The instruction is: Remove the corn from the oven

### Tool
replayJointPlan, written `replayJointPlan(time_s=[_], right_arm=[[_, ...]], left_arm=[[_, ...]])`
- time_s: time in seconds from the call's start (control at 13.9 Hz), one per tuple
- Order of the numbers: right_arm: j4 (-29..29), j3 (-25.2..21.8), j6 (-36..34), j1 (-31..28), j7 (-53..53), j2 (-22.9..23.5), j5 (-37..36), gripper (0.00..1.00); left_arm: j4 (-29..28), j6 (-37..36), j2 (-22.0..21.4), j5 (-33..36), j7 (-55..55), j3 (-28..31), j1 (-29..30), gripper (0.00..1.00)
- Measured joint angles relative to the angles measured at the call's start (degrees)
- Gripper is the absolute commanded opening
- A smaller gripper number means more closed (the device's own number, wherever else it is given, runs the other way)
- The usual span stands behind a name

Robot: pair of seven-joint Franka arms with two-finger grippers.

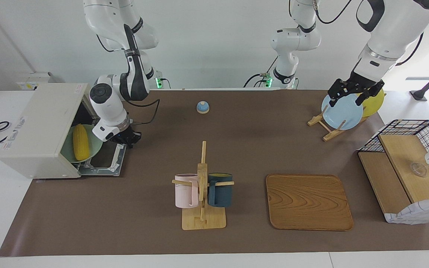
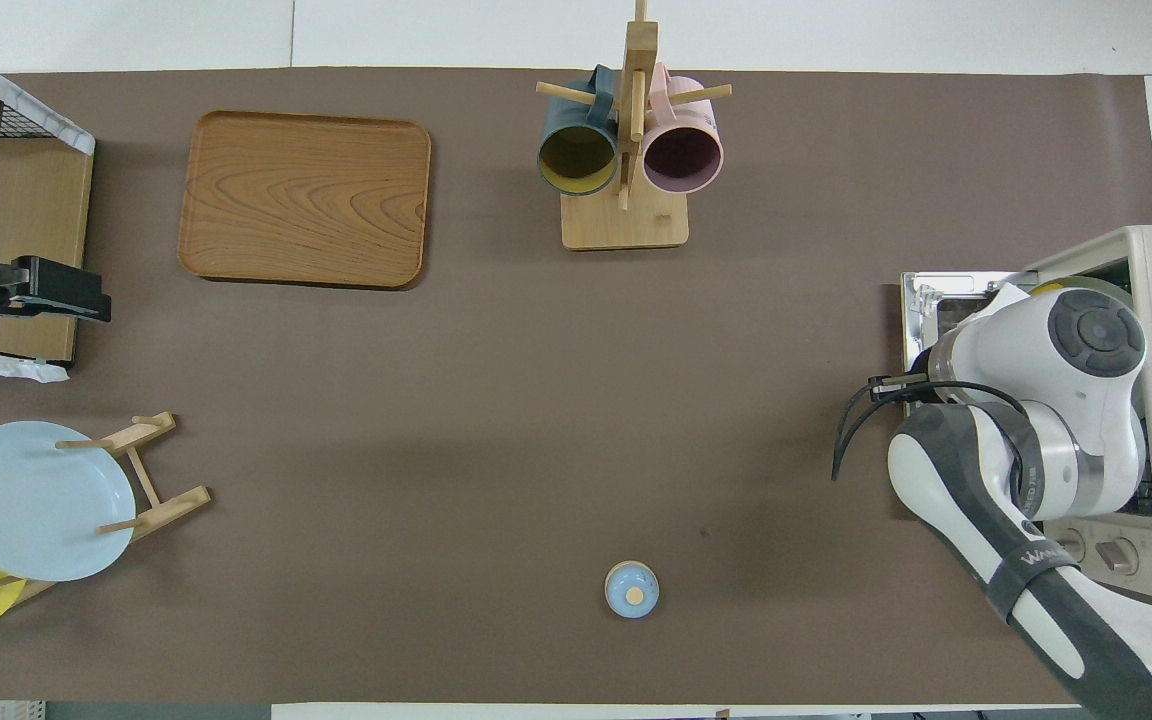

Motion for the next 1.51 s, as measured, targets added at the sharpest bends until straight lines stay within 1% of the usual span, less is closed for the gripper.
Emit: replayJointPlan(time_s=[0.14, 0.22, 0.5, 0.65, 0.72, 0.79, 0.86, 1.0, 1.08, 1.15, 1.22, 1.36, 1.44, 1.51], right_arm=[[0.5, 0.0, -0.5, 0.7, 0.0, 0.0, 0.7, 0.00], [1.5, -0.1, -1.8, 1.4, 0.0, -0.1, 0.8, 0.00], [8.6, -0.2, -12.8, 2.2, 0.1, -1.5, 0.8, 0.00], [11.2, -0.6, -17.8, 2.1, 0.1, -2.8, 0.7, 0.00], [11.9, -1.0, -19.4, 1.8, 0.0, -3.5, 0.4, 0.12], [12.3, -1.2, -20.2, 1.3, -0.4, -4.2, -0.4, 0.40], [12.4, -1.4, -20.7, 0.2, -1.3, -4.8, -1.2, 0.61], [12.4, -1.5, -20.8, -3.2, -4.6, -5.4, -2.1, 0.85], [12.3, -1.6, -20.8, -5.2, -7.0, -5.4, -2.3, 0.80], [12.1, -1.6, -20.8, -7.1, -9.3, -5.4, -2.3, 0.71], [12.0, -1.7, -20.8, -8.6, -11.1, -5.4, -2.3, 0.65], [11.7, -1.6, -20.8, -9.3, -12.4, -5.4, -2.3, 0.59], [11.3, -1.5, -20.6, -9.2, -12.4, -5.4, -2.3, 0.53], [10.9, -1.4, -20.2, -9.2, -12.4, -5.4, -2.3, 0.50]], left_arm=[[0.0, 0.3, 0.0, 0.0, 0.0, 0.0, 0.0, 1.00], [0.0, 0.3, 0.0, 0.0, 0.0, 0.0, 0.0, 1.00], [0.0, 0.4, 0.0, 0.0, 0.0, 0.0, 0.0, 1.00], [0.0, 0.4, 0.0, 0.0, -0.1, 0.0, 0.0, 1.00], [0.0, 0.4, 0.0, 0.0, -0.1, 0.0, 0.0, 1.00], [0.0, 0.4, 0.0, 0.0, -0.1, 0.0, 0.0, 1.00], [0.0, 0.4, 0.0, 0.0, -0.1, 0.0, 0.0, 1.00], [-0.2, 0.4, 0.0, 0.0, -0.1, 0.0, 0.0, 1.00], [-0.3, 0.4, 0.0, 0.0, -0.1, 0.0, 0.0, 1.00], [-0.3, 0.4, 0.0, 0.0, -0.1, 0.0, 0.0, 1.00], [-0.3, 0.4, 0.0, 0.0, -0.1, 0.0, 0.0, 1.00], [-0.3, 0.4, 0.0, 0.0, -0.1, -0.1, 0.0, 1.00], [-0.3, 0.4, 0.0, 0.0, -0.1, -0.1, 0.0, 1.00], [-0.3, 0.4, 0.0, 0.0, -0.1, -0.1, 0.0, 1.00]])
